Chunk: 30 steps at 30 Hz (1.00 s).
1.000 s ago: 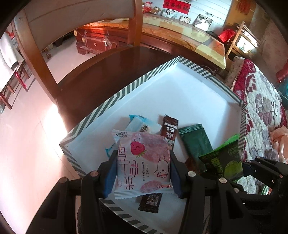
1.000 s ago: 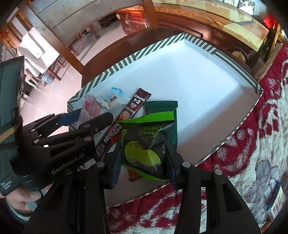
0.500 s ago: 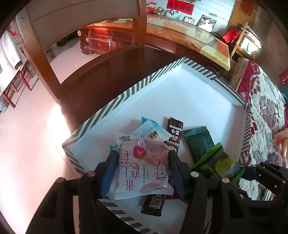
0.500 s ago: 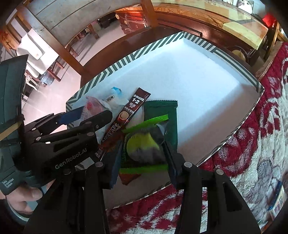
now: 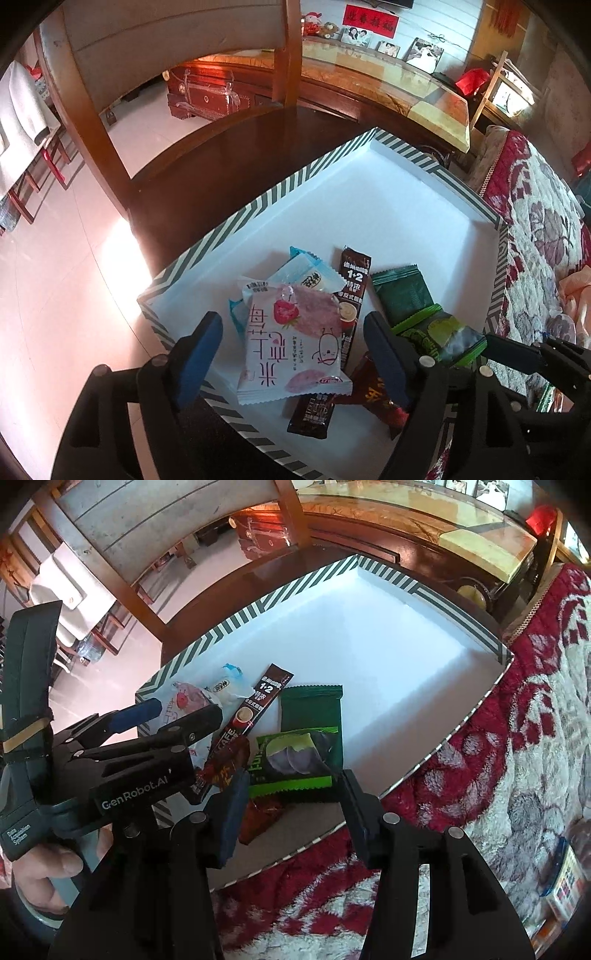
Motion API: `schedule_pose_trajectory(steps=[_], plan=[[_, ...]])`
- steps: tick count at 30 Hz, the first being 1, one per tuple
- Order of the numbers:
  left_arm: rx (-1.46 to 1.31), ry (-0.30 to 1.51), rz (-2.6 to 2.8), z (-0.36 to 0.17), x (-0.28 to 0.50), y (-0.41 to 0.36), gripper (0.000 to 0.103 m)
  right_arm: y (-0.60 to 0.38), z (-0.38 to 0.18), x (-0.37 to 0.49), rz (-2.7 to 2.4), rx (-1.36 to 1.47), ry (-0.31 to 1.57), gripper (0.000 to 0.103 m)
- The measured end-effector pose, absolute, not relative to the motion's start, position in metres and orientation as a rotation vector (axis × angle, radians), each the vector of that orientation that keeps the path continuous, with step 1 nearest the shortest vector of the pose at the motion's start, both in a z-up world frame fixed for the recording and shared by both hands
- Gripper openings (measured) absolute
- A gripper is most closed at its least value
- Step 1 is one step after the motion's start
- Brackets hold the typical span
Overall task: Organize snacks
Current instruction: 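Lower both packets into the white box and open both tools, then move both tools back over the snack pile on the bedspread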
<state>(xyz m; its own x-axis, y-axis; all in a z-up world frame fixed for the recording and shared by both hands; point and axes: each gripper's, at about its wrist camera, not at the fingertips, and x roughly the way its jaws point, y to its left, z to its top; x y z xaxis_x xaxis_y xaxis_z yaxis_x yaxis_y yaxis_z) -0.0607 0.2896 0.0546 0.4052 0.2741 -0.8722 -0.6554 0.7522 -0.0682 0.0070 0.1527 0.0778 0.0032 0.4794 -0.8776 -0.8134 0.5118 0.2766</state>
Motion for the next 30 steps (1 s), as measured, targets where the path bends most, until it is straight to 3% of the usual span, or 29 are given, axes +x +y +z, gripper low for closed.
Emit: schedule_pose_trajectory(steps=[30], plan=[[-0.351, 0.957, 0.492, 0.078, -0.051, 0.224, 0.083, 0.080, 0.086, 0.010, 0.915, -0.249, 1.135, 0.051]])
